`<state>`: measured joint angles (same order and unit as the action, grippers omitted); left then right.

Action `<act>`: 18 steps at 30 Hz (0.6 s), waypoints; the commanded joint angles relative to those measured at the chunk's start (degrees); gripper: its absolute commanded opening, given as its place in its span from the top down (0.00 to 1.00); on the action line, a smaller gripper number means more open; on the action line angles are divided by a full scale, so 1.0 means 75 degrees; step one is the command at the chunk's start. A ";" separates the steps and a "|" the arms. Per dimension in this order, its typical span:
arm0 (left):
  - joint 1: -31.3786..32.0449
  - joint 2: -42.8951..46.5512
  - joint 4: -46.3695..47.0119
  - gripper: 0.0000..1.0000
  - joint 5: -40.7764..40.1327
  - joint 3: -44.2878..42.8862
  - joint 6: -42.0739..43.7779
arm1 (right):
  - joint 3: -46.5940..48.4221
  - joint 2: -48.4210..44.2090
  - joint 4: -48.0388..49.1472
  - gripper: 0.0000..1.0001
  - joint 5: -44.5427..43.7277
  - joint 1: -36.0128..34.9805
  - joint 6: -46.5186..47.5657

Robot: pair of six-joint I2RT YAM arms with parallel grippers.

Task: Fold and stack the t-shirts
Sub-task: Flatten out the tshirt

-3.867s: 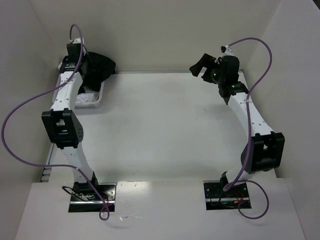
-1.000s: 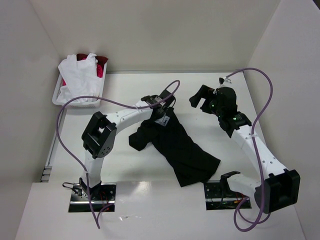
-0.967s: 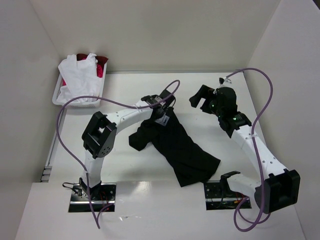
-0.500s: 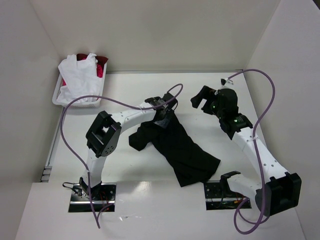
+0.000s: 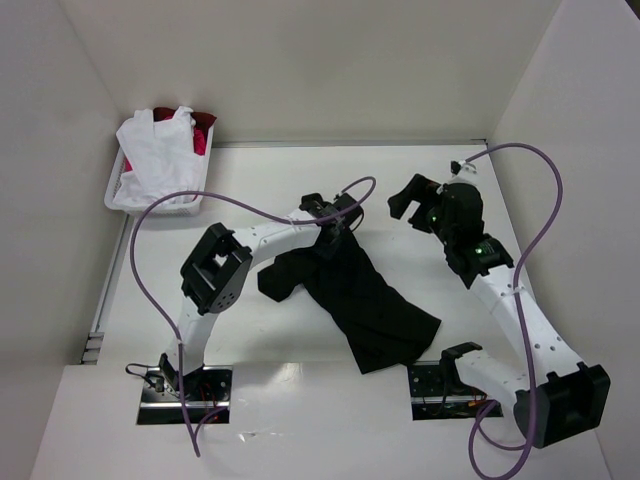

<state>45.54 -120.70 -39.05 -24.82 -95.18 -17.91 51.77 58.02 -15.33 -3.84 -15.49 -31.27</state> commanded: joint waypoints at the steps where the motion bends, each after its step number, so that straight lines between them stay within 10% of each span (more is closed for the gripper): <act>1: 0.0045 -0.0125 -0.0126 0.43 -0.0358 -0.0294 0.0080 | -0.0094 -0.0294 -0.0006 0.00 -0.0203 0.0002 -0.0026; 14: 0.0045 0.0028 -0.0126 0.99 -0.0348 -0.0515 -0.0073 | -0.0234 -0.0435 -0.0077 0.00 -0.0087 0.0002 -0.0097; 18: 0.0045 0.0448 -0.0126 1.00 -0.0055 -0.0961 -0.0143 | -0.0422 -0.0505 -0.0077 0.00 0.0323 0.0002 -0.0097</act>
<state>45.58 -121.05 -40.42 -26.52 -98.15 -18.28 49.91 55.42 -15.97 -3.20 -15.49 -31.86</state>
